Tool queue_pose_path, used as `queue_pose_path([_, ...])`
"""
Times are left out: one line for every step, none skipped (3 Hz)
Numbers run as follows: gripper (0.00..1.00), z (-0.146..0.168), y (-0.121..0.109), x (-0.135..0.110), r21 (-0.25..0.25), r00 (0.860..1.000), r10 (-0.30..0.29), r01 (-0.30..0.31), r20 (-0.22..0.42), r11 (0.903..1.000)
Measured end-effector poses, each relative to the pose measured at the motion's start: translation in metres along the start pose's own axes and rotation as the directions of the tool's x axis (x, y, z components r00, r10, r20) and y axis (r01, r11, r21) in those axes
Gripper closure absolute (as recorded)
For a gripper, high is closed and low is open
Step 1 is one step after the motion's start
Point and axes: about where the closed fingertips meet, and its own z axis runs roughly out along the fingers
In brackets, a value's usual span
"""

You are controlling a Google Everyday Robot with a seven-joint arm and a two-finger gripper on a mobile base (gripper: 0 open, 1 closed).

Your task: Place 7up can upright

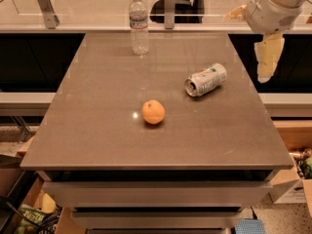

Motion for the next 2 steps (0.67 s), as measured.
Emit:
queue_pose_path([0.0,0.017,-0.01,-0.005,-0.047,0.999,-0.04,0.041,0.006,0.9981])
queue_pose_path([0.0,0.032,-0.02,-0.011,-0.083,0.997,-0.073,0.074,0.016,0.9937])
